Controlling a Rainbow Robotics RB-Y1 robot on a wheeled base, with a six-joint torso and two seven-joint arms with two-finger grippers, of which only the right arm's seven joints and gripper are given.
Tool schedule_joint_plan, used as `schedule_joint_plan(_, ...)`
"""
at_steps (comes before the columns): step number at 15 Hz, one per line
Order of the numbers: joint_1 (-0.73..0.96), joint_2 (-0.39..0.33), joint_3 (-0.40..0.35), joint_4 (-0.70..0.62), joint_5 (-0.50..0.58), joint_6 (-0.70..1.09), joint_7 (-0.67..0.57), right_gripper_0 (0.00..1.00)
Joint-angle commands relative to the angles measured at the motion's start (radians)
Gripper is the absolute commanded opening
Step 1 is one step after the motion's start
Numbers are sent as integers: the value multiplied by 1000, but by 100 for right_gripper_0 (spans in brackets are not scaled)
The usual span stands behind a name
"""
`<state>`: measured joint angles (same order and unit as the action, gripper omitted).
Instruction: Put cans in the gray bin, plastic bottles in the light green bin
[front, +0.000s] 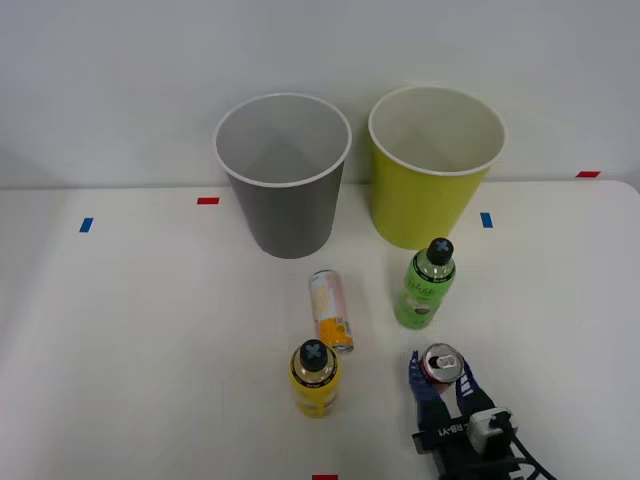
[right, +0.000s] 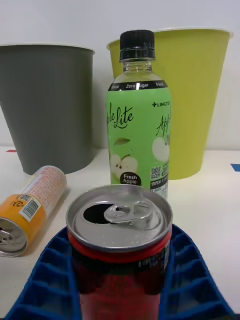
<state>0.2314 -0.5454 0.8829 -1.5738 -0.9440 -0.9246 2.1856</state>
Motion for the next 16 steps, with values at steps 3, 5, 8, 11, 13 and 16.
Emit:
schedule_joint_plan(3,20,8,-7,0,7,-37,0,0)
schedule_joint_plan(5,32,4,-7,0,19,-59,-4,0)
schedule_joint_plan(8,59,2,-4,0,37,-94,-12,0)
schedule_joint_plan(11,94,-4,-4,-22,62,-132,-20,0)
schedule_joint_plan(13,131,-31,-12,-94,62,-131,-27,0)
schedule_joint_plan(16,190,-100,-16,-221,60,-131,-40,0)
